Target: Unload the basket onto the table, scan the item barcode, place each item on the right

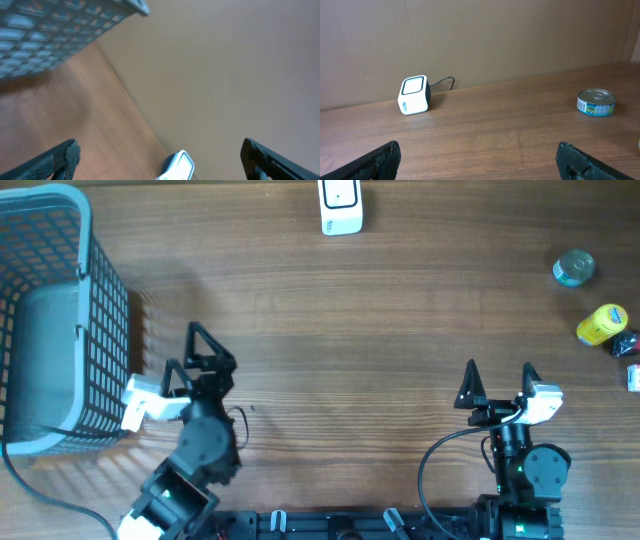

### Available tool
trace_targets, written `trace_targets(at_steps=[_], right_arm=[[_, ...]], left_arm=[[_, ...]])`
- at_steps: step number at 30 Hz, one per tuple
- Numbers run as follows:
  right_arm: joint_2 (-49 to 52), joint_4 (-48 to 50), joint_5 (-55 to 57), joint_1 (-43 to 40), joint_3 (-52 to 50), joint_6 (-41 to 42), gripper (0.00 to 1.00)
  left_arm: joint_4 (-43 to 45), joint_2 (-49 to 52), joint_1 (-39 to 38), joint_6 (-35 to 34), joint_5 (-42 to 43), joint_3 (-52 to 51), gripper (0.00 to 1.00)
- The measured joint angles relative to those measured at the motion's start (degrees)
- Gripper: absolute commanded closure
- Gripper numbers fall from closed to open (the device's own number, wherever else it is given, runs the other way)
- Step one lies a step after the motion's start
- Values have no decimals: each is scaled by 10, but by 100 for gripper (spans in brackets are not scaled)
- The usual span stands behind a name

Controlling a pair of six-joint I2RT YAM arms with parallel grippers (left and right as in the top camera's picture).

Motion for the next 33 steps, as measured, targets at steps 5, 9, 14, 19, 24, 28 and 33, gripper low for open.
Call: trace_targets(at_steps=[5, 9, 14, 19, 24, 28, 33], right_arm=[[0, 0, 0, 0, 0, 0, 0], [0, 0, 0, 0, 0, 0, 0], [1, 0, 0, 0, 0, 0, 0], [1, 0, 0, 0, 0, 2, 0], [1, 0, 0, 0, 0, 2, 0], [1, 0, 0, 0, 0, 2, 0], [1, 0, 0, 0, 0, 2, 0]], left_arm=[[54, -40, 146, 54, 177, -59, 0], [-13, -98, 216, 122, 278, -58, 0], [-72, -167, 285, 163, 342, -74, 0], [-10, -264, 316, 178, 381, -167, 0], [-25, -296, 326, 206, 405, -198, 0], [-89, -318, 333, 240, 419, -197, 0], [-141, -331, 333, 268, 433, -198, 0]])
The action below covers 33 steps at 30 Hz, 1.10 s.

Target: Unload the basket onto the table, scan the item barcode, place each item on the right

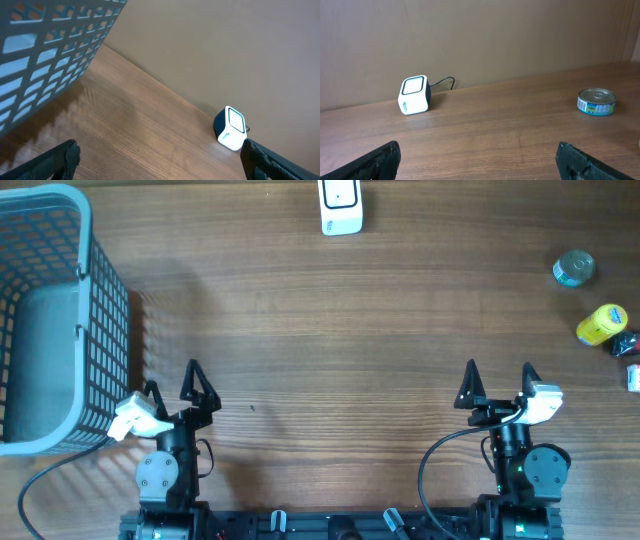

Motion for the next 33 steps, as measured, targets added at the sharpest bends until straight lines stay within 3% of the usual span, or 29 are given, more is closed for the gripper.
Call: trace_targets(at_steps=[23, 33], right_arm=[[0, 0, 0, 0, 0, 0, 0], [0, 0, 0, 0, 0, 0, 0]], left_arm=[[-9, 0, 0, 127, 86, 0, 0], [-11, 0, 0, 137, 108, 0, 0]])
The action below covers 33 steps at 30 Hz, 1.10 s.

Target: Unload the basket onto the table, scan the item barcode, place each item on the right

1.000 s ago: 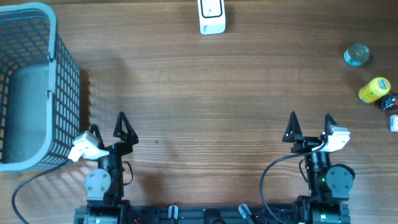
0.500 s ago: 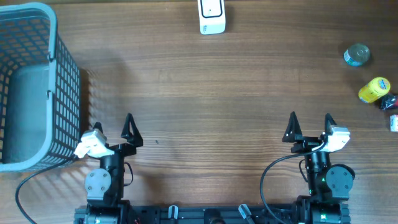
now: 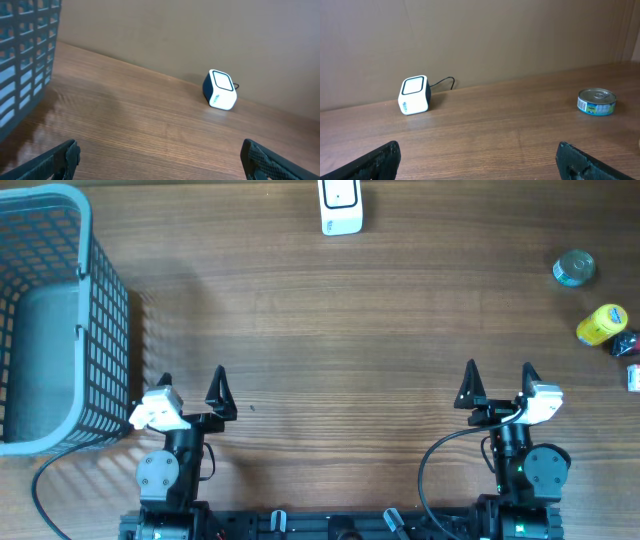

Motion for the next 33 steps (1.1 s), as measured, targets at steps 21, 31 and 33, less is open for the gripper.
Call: trace_targets(at_steps=[21, 31, 33], right_arm=[[0, 0, 0, 0, 0, 0, 0], [0, 0, 0, 0, 0, 0, 0], [0, 0, 0, 0, 0, 0, 0]], left_arm=[[0, 3, 0, 2, 11, 0, 0], [0, 3, 0, 2, 11, 0, 0], [0, 3, 0, 2, 11, 0, 0]])
